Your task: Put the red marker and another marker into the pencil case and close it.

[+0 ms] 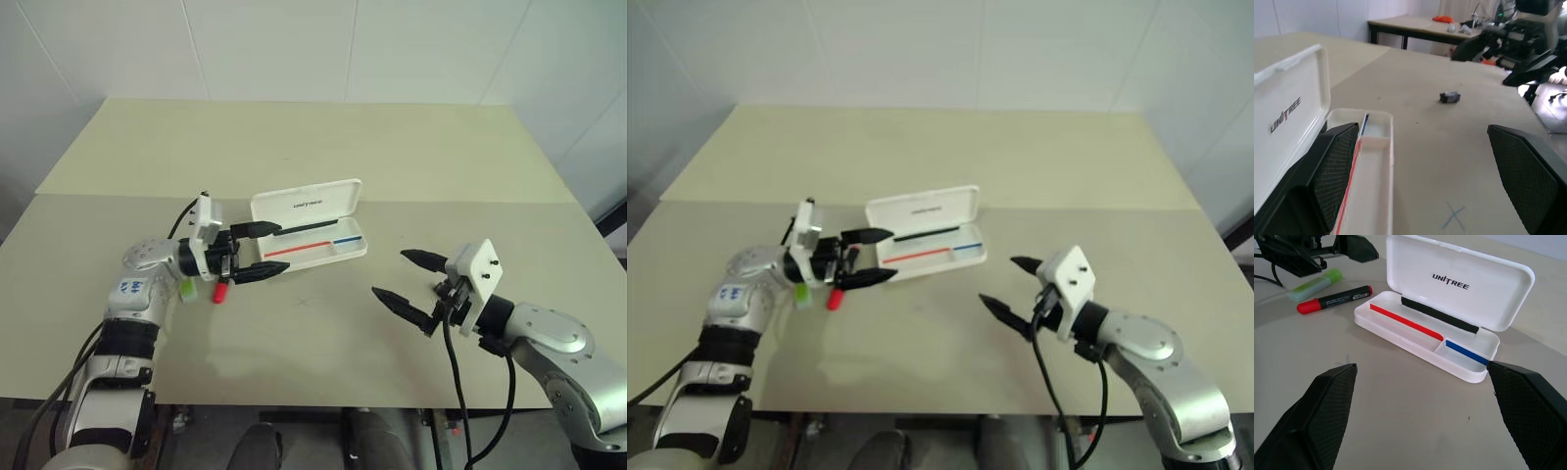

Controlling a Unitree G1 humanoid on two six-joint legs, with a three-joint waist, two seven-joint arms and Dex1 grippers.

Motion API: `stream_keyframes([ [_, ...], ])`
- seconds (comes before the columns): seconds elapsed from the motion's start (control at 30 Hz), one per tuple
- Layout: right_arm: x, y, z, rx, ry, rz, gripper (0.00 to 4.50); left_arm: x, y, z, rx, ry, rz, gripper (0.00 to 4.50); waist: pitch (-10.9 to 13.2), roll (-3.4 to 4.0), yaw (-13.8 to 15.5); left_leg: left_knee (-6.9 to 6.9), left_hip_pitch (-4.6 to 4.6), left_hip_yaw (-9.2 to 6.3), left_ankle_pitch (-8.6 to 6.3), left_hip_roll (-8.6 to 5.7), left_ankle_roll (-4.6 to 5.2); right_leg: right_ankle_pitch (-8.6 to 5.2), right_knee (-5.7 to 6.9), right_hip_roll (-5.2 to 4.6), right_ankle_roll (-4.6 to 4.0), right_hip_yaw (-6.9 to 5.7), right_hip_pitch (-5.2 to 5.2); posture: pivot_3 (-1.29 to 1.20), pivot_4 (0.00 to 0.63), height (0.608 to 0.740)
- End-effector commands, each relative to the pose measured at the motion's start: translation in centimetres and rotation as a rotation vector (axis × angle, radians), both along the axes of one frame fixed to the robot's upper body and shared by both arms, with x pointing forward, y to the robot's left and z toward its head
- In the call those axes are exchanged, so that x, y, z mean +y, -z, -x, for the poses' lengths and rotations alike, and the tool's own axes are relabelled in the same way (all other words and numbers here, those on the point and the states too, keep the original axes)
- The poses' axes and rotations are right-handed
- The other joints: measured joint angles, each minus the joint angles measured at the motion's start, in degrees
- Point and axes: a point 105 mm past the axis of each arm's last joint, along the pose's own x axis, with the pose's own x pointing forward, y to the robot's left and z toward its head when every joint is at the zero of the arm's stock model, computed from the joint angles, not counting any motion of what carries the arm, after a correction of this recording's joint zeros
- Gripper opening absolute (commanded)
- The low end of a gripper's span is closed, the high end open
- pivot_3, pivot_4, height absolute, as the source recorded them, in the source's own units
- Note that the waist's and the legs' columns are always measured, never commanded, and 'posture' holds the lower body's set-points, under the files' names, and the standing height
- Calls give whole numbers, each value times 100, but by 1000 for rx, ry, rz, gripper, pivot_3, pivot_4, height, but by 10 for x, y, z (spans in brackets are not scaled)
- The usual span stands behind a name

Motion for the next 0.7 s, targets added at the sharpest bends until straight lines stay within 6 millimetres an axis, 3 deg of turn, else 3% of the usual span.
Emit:
stream_keyframes([
  [0.03,4,-11,6,-76,12,-8,4500,-7,-1,-6,-29,40,-50,4483,0,0,4,0,0,0,0,-2,0,0,0,-1,1,1,0,0,150,740],
  [0.33,3,-8,8,-88,66,-23,4500,-13,7,-5,40,154,-168,4483,0,0,-10,1,-3,-1,-1,-3,3,3,-2,0,5,2,0,0,150,740],
  [0.7,1,-6,10,-87,87,-23,4500,-18,25,-19,68,106,-317,4483,0,0,0,4,-4,-2,-2,-4,4,3,-1,0,6,1,1,0,150,740],
])
